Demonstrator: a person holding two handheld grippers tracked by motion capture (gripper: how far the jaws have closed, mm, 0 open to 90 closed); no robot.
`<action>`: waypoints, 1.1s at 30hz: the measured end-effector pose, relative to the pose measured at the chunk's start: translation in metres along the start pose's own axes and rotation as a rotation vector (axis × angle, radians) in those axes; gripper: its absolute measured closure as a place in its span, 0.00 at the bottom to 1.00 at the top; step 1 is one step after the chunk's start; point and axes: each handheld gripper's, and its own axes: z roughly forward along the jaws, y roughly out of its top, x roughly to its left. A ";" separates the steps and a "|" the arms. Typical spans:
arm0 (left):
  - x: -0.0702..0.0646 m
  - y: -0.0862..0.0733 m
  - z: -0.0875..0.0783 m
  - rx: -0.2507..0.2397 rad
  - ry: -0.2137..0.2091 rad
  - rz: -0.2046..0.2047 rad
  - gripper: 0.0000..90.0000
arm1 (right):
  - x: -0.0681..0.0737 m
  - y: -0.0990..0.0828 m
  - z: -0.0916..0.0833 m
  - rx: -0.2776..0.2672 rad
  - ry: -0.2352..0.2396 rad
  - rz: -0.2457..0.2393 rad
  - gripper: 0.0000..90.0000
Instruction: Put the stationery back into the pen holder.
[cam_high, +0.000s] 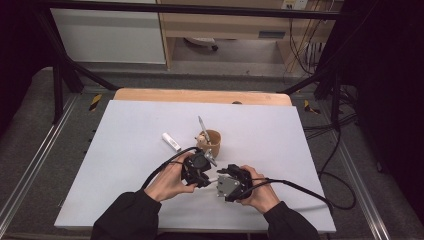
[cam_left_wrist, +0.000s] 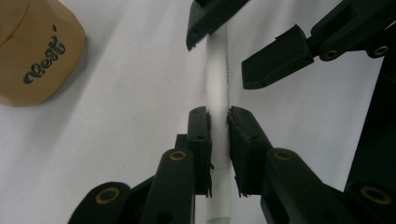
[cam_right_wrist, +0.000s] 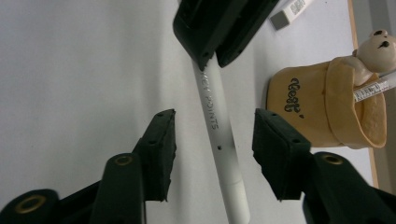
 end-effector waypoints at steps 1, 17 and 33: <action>0.000 0.001 0.000 0.000 -0.002 0.001 0.87 | 0.001 0.000 0.000 0.002 0.001 -0.007 0.58; -0.008 0.013 0.007 -0.005 -0.018 0.020 0.87 | 0.003 -0.002 -0.002 -0.024 -0.007 -0.130 0.79; -0.008 0.007 0.005 -0.053 -0.010 0.068 0.86 | 0.004 -0.002 -0.003 -0.029 0.013 -0.149 0.88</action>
